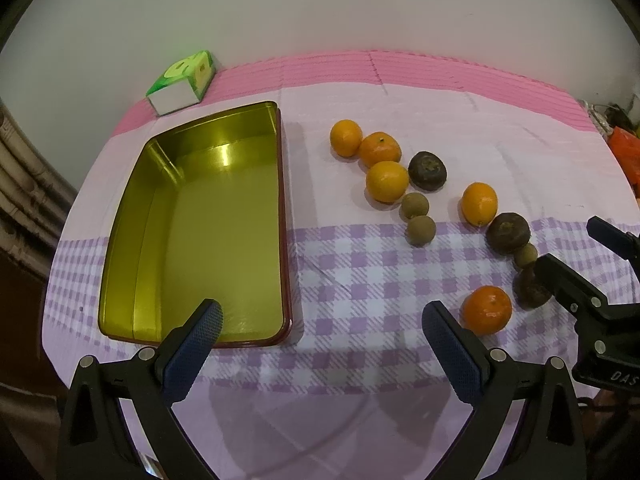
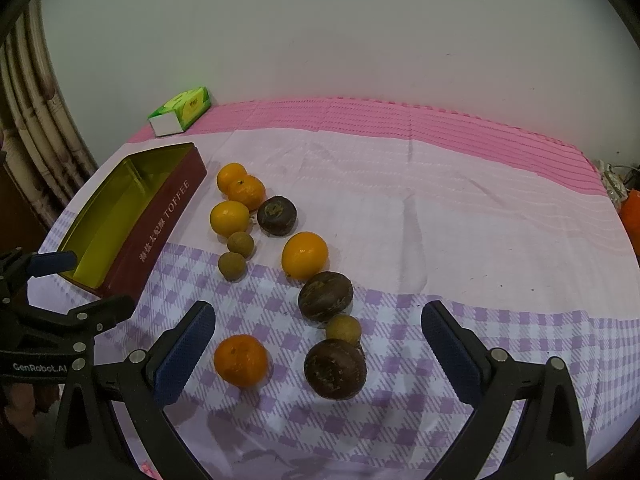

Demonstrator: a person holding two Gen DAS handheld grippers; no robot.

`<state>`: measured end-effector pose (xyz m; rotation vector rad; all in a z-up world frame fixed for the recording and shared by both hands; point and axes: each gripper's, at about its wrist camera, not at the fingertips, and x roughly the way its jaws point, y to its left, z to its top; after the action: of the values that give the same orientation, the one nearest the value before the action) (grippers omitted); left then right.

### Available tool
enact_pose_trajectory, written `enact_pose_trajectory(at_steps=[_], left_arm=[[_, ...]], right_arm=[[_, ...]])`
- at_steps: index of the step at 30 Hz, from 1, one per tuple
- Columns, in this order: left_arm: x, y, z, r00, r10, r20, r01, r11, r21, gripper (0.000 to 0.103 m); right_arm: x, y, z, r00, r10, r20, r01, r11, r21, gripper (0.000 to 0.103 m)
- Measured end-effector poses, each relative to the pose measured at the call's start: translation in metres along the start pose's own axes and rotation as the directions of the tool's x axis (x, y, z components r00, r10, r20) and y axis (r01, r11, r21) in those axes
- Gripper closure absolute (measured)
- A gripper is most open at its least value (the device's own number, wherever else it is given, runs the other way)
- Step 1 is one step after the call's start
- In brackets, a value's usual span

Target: Organize fruits

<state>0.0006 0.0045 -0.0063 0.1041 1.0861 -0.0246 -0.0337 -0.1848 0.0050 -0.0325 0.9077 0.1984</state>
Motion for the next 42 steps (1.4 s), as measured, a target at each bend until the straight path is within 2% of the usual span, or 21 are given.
enact_pose_trajectory(at_steps=[29, 42], left_arm=[[0.000, -0.003, -0.003, 1.000, 0.004, -0.004, -0.004, 1.000, 0.009, 0.003], [0.000, -0.008, -0.001, 1.000, -0.005, -0.007, 0.005, 1.000, 0.020, 0.003]], right_arm=[[0.002, -0.003, 0.000, 0.999, -0.001, -0.037, 0.001, 1.000, 0.010, 0.007], [0.005, -0.016, -0.006, 0.996, -0.031, -0.079, 0.033, 0.999, 0.022, 0.017]])
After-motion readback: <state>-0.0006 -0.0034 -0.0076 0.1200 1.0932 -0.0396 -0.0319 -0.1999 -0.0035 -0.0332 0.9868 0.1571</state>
